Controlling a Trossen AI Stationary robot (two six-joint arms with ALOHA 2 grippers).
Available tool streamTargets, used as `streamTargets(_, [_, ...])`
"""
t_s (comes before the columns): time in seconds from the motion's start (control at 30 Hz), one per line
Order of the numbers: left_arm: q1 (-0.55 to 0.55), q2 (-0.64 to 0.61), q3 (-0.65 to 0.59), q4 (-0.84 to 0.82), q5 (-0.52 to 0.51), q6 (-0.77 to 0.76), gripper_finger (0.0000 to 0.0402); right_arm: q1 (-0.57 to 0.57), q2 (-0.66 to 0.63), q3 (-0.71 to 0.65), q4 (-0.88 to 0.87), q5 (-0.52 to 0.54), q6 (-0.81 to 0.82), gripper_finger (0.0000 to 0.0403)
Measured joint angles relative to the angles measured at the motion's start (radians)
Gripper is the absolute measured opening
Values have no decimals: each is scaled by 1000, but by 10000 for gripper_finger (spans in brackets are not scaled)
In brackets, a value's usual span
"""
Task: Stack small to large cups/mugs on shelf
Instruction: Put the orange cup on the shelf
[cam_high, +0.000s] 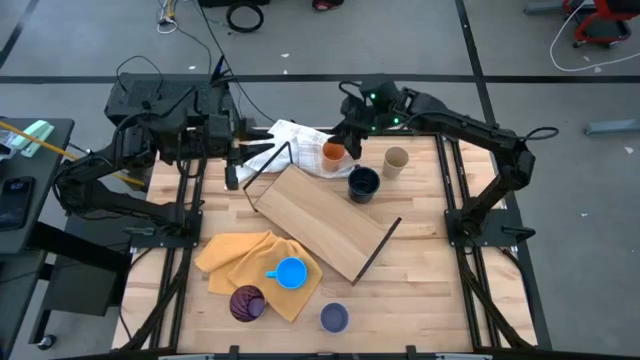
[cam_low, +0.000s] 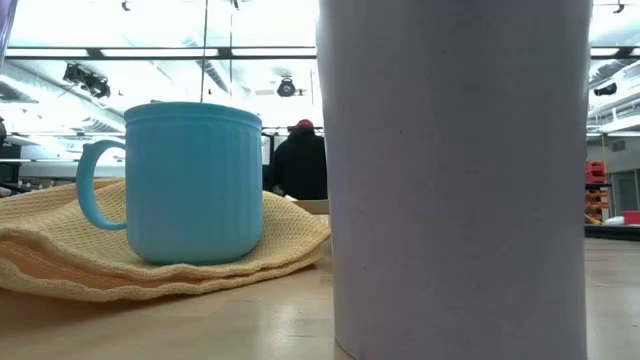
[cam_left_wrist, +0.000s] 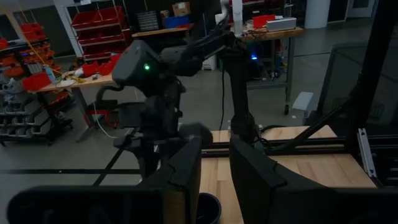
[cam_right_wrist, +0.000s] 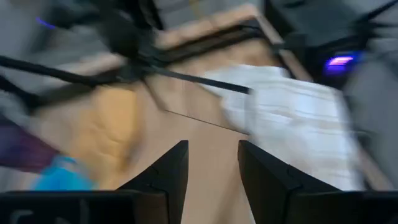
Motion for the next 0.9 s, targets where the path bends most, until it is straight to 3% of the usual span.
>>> streamTargets(0.1, [0, 0, 0, 0, 0, 9, 92, 55, -26, -1, 117, -199, 71, 146])
streamTargets(0.2, [0, 0, 0, 2, 0, 26, 94, 137, -68, 0, 265, -272, 117, 146])
streamTargets(0.5, [4, 0, 0, 5, 0, 27, 93, 296, -201, 1, 627, -199, 270, 146])
streamTargets(0.9, [56, 0, 0, 22, 0, 29, 95, 421, -190, -5, 572, -73, 253, 146])
